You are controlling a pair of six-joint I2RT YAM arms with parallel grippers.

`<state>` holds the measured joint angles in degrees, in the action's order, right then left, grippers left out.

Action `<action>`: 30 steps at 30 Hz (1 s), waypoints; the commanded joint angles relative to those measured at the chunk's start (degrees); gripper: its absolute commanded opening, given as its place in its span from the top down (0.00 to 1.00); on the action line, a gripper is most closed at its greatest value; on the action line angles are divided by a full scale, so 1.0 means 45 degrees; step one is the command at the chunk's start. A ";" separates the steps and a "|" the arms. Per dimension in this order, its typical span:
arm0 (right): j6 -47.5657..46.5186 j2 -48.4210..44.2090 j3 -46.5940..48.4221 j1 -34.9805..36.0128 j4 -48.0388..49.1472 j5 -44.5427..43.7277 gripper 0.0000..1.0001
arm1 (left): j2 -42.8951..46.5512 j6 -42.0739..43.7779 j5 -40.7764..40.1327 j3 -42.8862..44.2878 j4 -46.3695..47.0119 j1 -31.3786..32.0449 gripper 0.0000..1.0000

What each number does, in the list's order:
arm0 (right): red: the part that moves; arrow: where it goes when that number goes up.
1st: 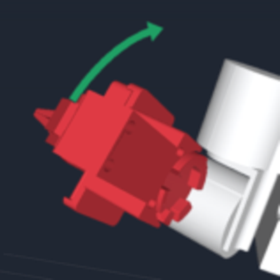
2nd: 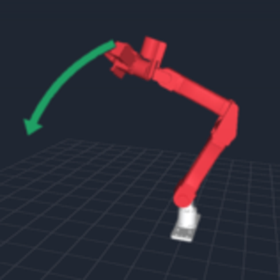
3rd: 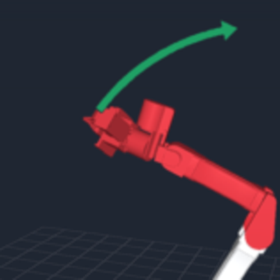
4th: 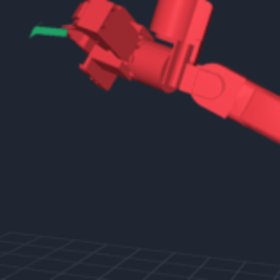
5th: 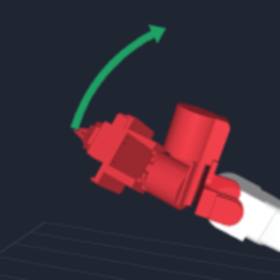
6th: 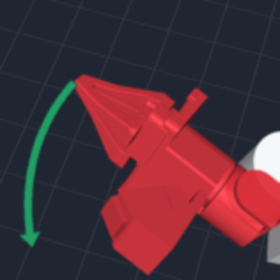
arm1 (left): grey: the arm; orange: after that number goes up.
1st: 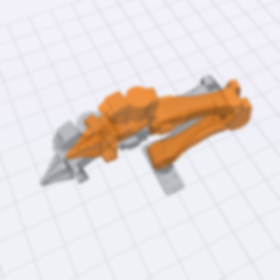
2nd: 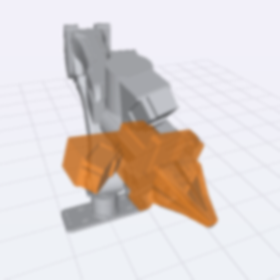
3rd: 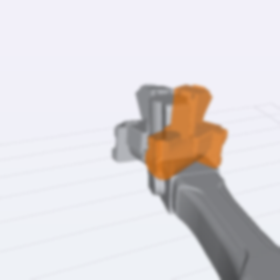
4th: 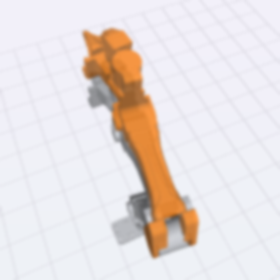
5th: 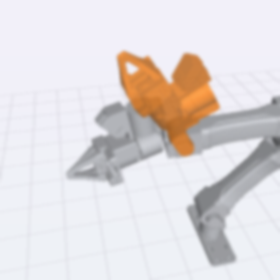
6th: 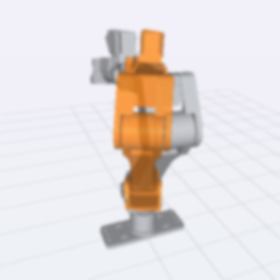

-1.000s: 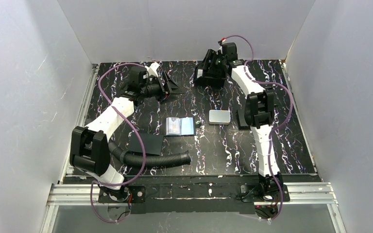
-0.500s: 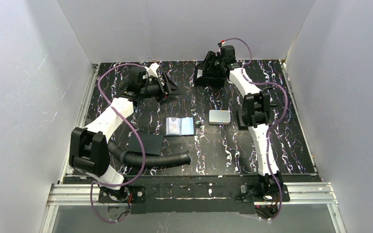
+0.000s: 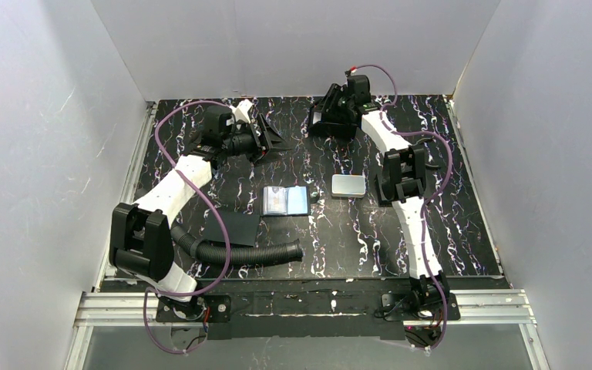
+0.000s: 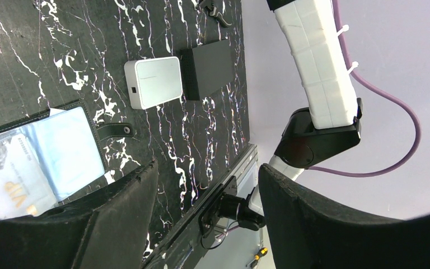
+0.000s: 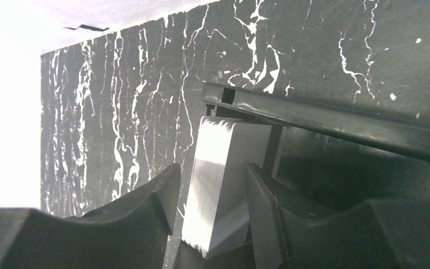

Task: Put the credit cards into the card holder
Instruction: Pick up the credit card from the storage box.

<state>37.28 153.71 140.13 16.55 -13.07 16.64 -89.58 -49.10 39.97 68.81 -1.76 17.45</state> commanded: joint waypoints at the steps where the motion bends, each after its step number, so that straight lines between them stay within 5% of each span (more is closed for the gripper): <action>1: 0.0586 0.0281 0.0639 0.0091 0.0922 0.0195 0.48 | 0.0679 0.0095 0.0363 -0.0219 -0.0112 0.0008 0.36; 30: 0.1225 0.0169 0.0603 -0.0125 0.1433 0.0579 0.76 | 0.0399 -0.0086 0.0631 -0.0242 0.0194 0.0008 0.36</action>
<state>42.12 153.93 140.18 16.08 -9.27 18.17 -89.41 -49.70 41.34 68.07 -1.66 17.45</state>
